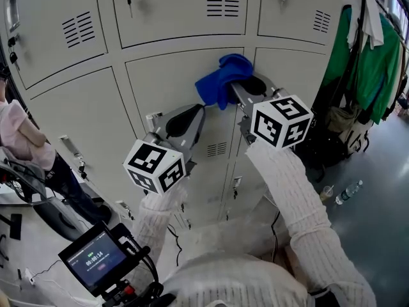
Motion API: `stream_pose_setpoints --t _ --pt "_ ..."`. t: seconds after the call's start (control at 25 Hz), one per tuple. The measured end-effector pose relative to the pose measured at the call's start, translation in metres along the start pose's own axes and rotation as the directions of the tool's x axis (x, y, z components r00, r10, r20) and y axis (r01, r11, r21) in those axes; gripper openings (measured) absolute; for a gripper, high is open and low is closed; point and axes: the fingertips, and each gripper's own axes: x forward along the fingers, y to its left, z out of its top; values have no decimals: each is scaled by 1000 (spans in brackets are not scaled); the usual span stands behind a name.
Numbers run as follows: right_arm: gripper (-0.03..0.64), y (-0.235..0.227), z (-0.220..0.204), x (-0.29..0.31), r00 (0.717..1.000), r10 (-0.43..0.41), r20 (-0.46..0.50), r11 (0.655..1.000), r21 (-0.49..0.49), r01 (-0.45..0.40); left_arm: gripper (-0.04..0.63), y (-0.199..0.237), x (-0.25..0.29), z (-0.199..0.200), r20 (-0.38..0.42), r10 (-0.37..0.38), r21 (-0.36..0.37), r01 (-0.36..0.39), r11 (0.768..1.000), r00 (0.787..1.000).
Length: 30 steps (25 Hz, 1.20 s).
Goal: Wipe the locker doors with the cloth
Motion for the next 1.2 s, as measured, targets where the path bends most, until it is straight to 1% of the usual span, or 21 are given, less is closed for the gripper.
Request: stream_pose_setpoints --t 0.12,0.24,0.44,0.6,0.8,1.0,1.2 --pt "52 -8 9 10 1000 -15 -2 1000 -27 15 6 4 4 5 2 4 27 -4 1000 1000" --pt "52 -9 8 14 1000 -17 -2 999 -44 17 6 9 8 4 1 9 22 -9 1000 1000" --pt "52 -9 7 11 999 -31 32 998 -46 33 6 15 7 1 1 24 14 -24 1000 1000" --pt "52 -9 5 11 998 -37 45 999 -33 39 6 13 9 -4 -8 -3 -33 3 999 1000" --pt "52 -6 -15 6 998 -48 31 999 -1 48 6 10 7 -15 -27 -14 -52 12 999 1000" --pt "52 -1 -45 -1 998 -64 16 997 38 64 6 10 1 -41 -67 -15 -120 7 993 998" --pt "52 4 -75 -8 998 -70 -10 995 75 70 6 11 -11 -69 -105 5 -193 -25 981 994"
